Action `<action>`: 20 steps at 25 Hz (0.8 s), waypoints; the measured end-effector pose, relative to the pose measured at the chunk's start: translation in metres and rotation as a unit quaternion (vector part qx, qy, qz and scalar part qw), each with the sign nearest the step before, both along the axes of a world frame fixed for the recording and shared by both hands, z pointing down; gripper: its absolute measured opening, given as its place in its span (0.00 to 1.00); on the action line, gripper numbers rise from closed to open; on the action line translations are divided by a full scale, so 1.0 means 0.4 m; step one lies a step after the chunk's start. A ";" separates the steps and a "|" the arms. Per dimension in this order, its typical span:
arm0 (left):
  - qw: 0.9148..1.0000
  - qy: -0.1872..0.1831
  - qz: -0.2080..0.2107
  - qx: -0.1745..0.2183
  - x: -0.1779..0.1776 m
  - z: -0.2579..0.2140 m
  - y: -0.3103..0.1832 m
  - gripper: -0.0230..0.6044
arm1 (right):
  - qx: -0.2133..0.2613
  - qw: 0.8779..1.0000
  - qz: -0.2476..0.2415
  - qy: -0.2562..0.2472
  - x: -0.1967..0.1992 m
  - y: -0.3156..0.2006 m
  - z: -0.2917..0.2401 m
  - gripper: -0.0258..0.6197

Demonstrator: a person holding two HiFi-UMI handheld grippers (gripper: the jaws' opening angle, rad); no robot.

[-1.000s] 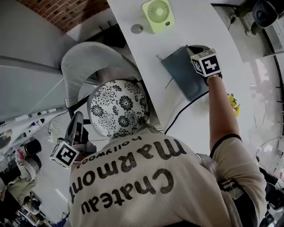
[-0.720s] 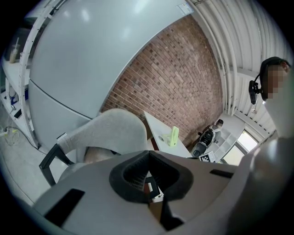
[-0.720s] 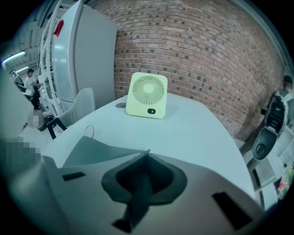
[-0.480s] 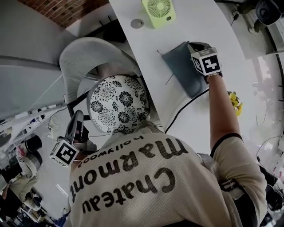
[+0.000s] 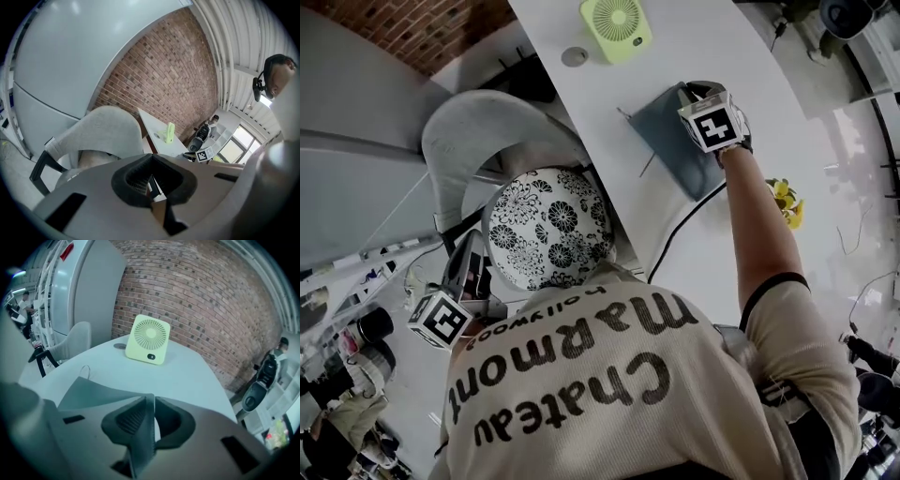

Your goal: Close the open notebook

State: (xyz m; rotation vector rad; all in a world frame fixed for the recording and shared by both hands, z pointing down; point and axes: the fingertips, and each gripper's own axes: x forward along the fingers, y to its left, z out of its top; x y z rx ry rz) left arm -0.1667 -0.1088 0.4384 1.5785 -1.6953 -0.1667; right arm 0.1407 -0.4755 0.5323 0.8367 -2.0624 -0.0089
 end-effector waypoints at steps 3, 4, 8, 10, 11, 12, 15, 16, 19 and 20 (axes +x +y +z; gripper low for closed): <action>1.000 -0.012 0.020 0.003 0.006 -0.001 0.005 0.04 | 0.007 1.000 -0.001 0.030 0.002 0.009 -0.018 0.22; 1.000 -0.010 0.022 0.010 0.003 -0.005 0.005 0.04 | 0.012 0.999 0.000 0.039 0.003 0.016 -0.028 0.23; 0.999 -0.002 0.031 0.033 -0.017 -0.027 0.014 0.04 | 0.024 0.999 0.013 0.037 0.001 0.078 -0.084 0.24; 0.998 0.000 0.039 0.044 -0.024 -0.039 0.019 0.04 | 0.020 0.999 0.028 0.019 -0.010 0.126 -0.112 0.24; 0.998 0.002 0.043 0.049 -0.026 -0.046 0.020 0.04 | 0.015 0.999 0.040 0.003 -0.020 0.153 -0.125 0.23; 0.997 0.004 0.048 0.055 -0.029 -0.052 0.021 0.04 | 0.008 0.998 0.055 -0.016 -0.030 0.181 -0.138 0.23; 0.995 0.006 0.066 0.074 -0.047 -0.073 0.022 0.04 | -0.015 0.989 0.120 -0.079 -0.064 0.265 -0.168 0.12; 0.994 0.006 0.071 0.081 -0.057 -0.081 0.024 0.04 | -0.024 0.985 0.140 -0.097 -0.078 0.293 -0.171 0.09; 0.991 0.000 0.090 0.100 -0.080 -0.112 0.034 0.04 | -0.043 0.976 0.170 -0.128 -0.121 0.387 -0.176 0.05; 0.990 -0.002 0.098 0.106 -0.083 -0.124 0.039 0.04 | -0.045 0.974 0.176 -0.133 -0.134 0.422 -0.181 0.05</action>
